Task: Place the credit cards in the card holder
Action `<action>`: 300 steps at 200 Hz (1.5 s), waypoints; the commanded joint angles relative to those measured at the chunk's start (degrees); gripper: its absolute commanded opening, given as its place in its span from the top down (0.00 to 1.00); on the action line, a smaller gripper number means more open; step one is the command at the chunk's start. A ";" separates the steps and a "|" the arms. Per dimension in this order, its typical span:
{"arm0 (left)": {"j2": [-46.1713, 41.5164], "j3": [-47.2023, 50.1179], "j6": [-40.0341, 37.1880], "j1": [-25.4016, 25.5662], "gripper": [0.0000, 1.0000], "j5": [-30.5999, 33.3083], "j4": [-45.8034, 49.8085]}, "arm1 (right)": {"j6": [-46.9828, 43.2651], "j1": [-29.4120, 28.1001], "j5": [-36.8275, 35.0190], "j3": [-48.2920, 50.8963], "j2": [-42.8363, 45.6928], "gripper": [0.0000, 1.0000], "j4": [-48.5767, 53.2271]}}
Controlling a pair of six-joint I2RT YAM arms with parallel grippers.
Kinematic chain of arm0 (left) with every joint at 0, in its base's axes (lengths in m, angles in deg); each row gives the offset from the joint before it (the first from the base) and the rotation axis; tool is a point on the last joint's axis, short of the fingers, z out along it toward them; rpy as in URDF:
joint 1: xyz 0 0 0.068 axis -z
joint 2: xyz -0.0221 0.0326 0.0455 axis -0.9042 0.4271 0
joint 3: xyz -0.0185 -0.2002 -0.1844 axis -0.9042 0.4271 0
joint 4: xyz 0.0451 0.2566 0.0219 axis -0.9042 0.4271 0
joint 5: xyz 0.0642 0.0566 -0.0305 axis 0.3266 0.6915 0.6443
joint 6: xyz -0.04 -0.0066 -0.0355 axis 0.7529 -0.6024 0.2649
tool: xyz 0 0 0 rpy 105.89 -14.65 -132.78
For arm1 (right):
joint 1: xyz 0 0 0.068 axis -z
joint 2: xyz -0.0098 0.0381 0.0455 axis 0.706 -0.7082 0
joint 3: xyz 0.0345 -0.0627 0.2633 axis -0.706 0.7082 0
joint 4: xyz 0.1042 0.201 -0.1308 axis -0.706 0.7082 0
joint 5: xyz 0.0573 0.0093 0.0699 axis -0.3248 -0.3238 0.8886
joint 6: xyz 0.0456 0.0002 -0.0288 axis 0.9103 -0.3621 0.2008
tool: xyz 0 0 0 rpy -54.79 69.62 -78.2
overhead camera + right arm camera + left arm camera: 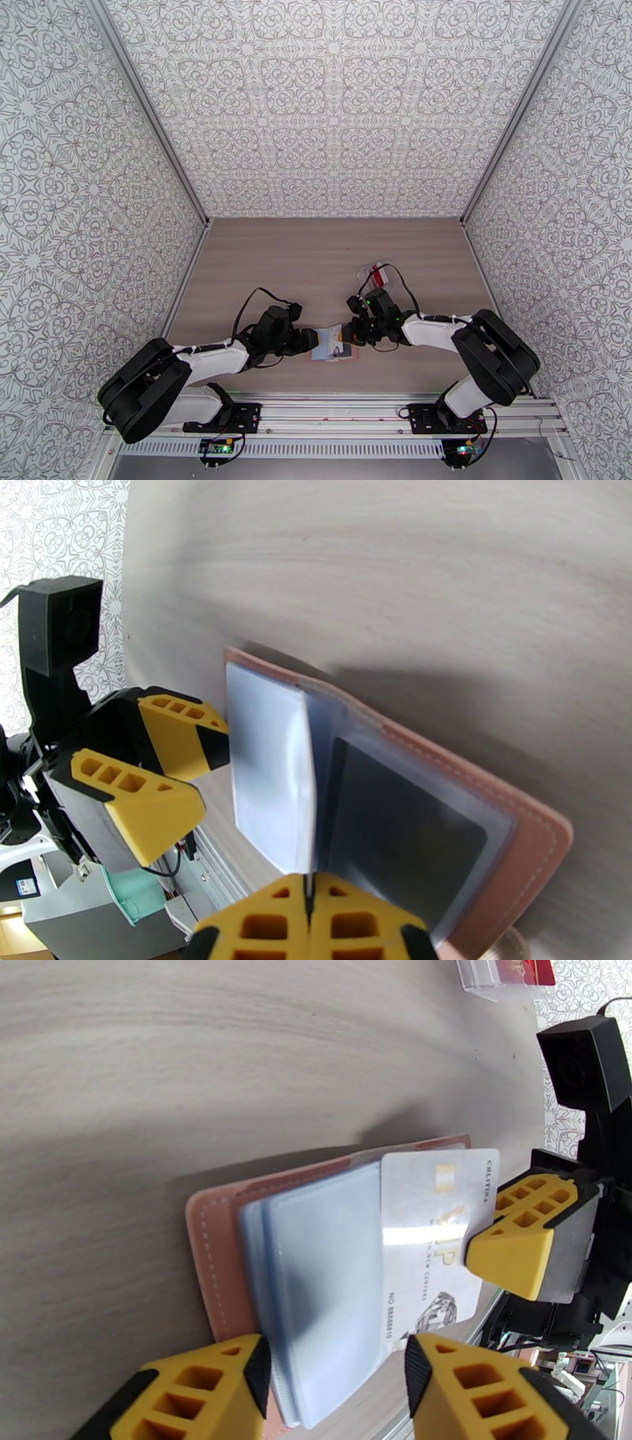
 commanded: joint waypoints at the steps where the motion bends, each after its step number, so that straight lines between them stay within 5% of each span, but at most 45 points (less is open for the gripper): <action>1: 0.59 0.28 -0.18 0.56 0.48 0.47 0.51 | 0.14 -0.86 0.56 1.32 -0.82 1.00 0.20; 300: 0.17 0.53 -0.41 0.76 0.48 0.81 1.04 | 4.35 -0.35 -4.42 5.35 -0.92 1.00 -5.20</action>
